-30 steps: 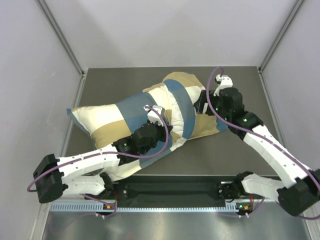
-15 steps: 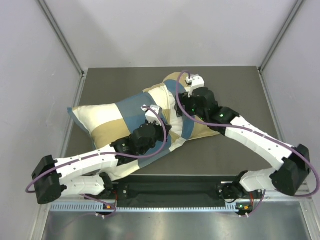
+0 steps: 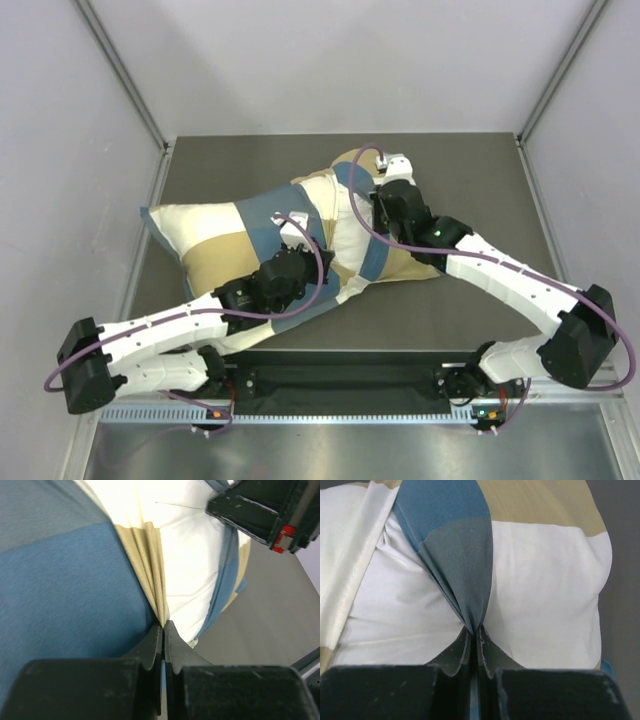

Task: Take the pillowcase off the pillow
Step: Expand the opening of the pillowcase, then grab the pillow

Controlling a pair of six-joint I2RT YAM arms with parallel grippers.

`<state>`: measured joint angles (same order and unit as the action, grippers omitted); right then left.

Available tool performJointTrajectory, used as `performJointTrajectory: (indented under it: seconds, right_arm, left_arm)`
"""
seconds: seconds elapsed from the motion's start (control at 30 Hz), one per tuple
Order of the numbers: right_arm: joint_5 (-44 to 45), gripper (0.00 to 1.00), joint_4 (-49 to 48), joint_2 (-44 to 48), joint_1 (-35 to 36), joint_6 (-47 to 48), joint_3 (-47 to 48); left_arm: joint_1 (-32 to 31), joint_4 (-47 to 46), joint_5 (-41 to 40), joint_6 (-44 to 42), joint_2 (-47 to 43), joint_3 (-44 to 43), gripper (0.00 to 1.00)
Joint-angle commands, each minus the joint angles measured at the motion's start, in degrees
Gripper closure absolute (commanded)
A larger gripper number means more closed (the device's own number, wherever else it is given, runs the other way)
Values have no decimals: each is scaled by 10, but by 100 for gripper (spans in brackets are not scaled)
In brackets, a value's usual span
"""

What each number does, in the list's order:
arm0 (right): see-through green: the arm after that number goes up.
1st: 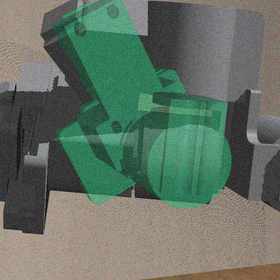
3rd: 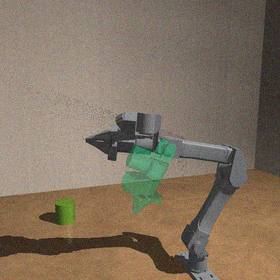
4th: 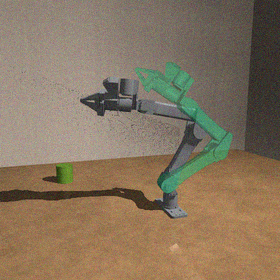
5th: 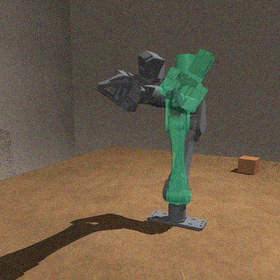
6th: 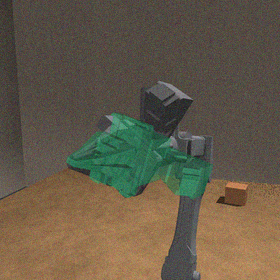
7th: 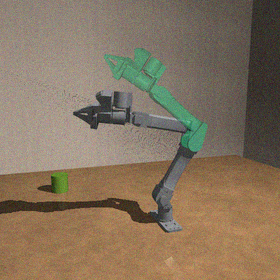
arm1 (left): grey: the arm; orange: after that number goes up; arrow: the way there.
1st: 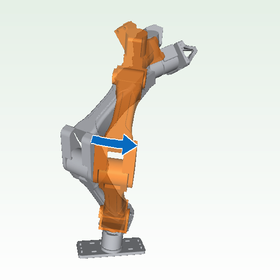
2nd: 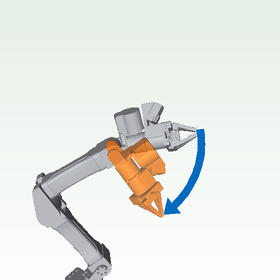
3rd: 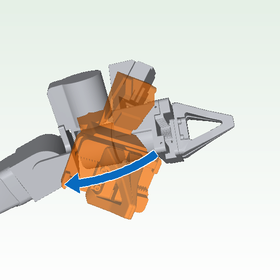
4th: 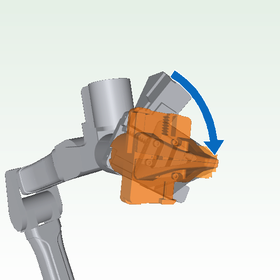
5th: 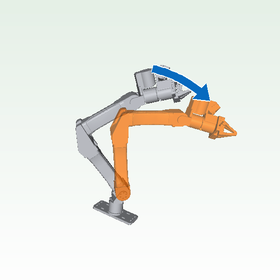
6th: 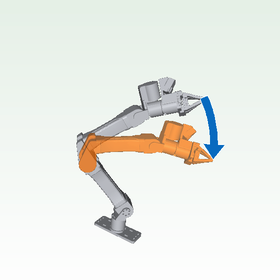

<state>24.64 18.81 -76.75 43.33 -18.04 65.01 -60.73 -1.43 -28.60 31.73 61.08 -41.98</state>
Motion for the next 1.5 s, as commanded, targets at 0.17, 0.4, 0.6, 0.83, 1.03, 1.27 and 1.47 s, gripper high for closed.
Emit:
performJointTrajectory:
  seconds: [0.17,0.4,0.6,0.83,1.03,1.27,1.47]
  right_arm:
    - [85,100,67,51,-91,-5,-38]
    - [43,100,72,74,-187,-11,-79]
    - [28,100,88,96,-252,-34,-111]
    - [1,100,106,122,-327,-33,-122]
    - [-34,100,108,122,-338,-28,-125]
    - [-86,100,70,115,-296,-38,-151]
    - [-142,100,46,123,-284,-48,-165]
  left_arm:
    - [18,58,-137,34,-94,16,100]
    - [30,122,-219,29,-186,23,100]
    - [40,159,-262,11,-224,19,100]
    - [42,194,-302,1,-251,9,100]
    - [42,106,-227,-108,-198,1,100]
    - [30,57,11,-199,23,-182,65]
    - [-2,27,61,-312,105,-302,13]
